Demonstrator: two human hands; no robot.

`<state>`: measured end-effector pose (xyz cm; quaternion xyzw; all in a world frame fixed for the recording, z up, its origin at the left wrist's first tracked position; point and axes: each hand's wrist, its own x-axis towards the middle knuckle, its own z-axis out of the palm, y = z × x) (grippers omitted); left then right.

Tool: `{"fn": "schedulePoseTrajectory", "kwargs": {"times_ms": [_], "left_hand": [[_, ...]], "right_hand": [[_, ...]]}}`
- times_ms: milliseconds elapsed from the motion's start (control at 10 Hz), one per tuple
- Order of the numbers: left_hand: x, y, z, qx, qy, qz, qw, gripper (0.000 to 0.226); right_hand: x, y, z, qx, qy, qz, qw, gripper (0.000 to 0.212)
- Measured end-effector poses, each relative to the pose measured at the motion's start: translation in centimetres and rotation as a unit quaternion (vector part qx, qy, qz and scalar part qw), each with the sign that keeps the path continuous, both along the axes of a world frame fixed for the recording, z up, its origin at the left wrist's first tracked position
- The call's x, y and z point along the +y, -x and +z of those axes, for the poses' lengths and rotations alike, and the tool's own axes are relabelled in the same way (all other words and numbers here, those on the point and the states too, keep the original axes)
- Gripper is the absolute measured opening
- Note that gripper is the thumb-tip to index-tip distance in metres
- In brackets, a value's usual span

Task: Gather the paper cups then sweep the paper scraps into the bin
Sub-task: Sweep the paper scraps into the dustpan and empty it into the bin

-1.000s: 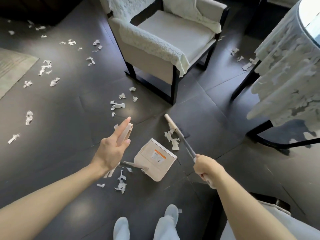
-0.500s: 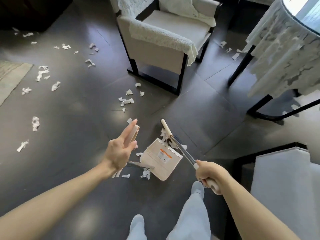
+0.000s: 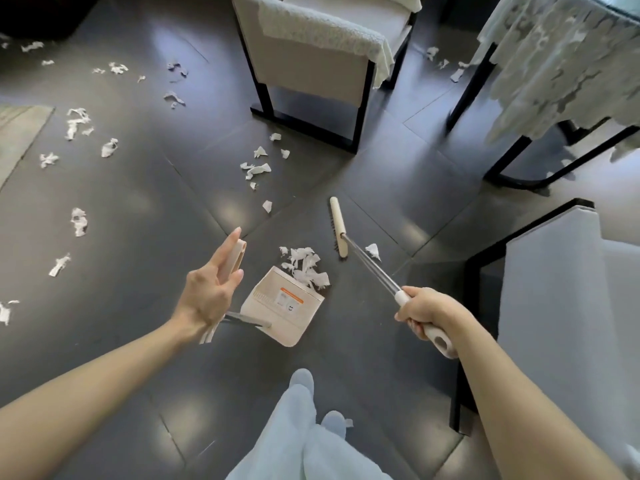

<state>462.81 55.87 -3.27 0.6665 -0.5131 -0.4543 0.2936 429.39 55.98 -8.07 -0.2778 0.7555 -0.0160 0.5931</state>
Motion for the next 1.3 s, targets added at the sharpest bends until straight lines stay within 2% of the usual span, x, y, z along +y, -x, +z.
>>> {"fn": "schedulePoseTrajectory", "kwargs": {"times_ms": [100, 200, 300, 400, 500, 600, 700, 800, 900, 1000, 1100, 1300], "left_hand": [[1.7, -0.6, 0.1, -0.014, 0.009, 0.018, 1.000, 0.074], [3.2, -1.3, 0.3, -0.031, 0.011, 0.036, 0.999, 0.072], [5.1, -2.6, 0.3, -0.026, 0.016, 0.073, 0.997, 0.070], [7.0, -3.8, 0.3, -0.037, 0.018, 0.090, 0.995, 0.071], [8.5, -4.9, 0.0, -0.042, 0.013, 0.099, 0.994, 0.071], [9.6, -6.2, -0.4, -0.059, 0.017, 0.084, 0.995, 0.072], [10.5, -7.8, -0.9, -0.090, 0.015, 0.058, 0.994, 0.075], [11.0, -9.5, -1.3, -0.114, 0.011, 0.047, 0.992, 0.081], [11.1, -11.5, -2.3, -0.131, 0.009, 0.044, 0.990, 0.080], [11.0, -13.2, -4.0, -0.089, -0.001, 0.045, 0.995, 0.078], [10.1, -14.4, -5.5, -0.049, -0.020, 0.032, 0.998, 0.074], [6.2, -16.3, -7.1, -0.008, -0.014, -0.002, 1.000, 0.072]], "right_hand": [[1.7, 1.4, -0.8, 0.008, 0.028, -0.044, 0.999, 0.027], [2.3, 2.0, -2.2, 0.054, 0.044, -0.026, 0.997, 0.022], [2.1, 1.5, -3.7, 0.142, 0.051, 0.101, 0.983, 0.034], [1.7, -0.3, -4.1, 0.149, 0.030, 0.190, 0.970, 0.015], [2.4, -3.3, -3.6, 0.154, 0.008, 0.320, 0.935, 0.010], [4.4, -6.5, -3.7, 0.118, -0.005, 0.331, 0.936, 0.030], [5.9, -8.7, -3.8, 0.024, -0.011, 0.250, 0.968, 0.059], [6.1, -9.6, -2.6, 0.005, -0.011, 0.231, 0.973, 0.061], [5.9, -9.7, -1.4, 0.035, 0.005, 0.217, 0.975, 0.045], [5.8, -10.2, -0.5, 0.063, 0.015, 0.172, 0.983, 0.040], [5.5, -11.5, -0.5, 0.097, 0.020, 0.175, 0.980, 0.055], [3.8, -14.4, -1.8, 0.184, 0.020, 0.262, 0.947, 0.046]]}}
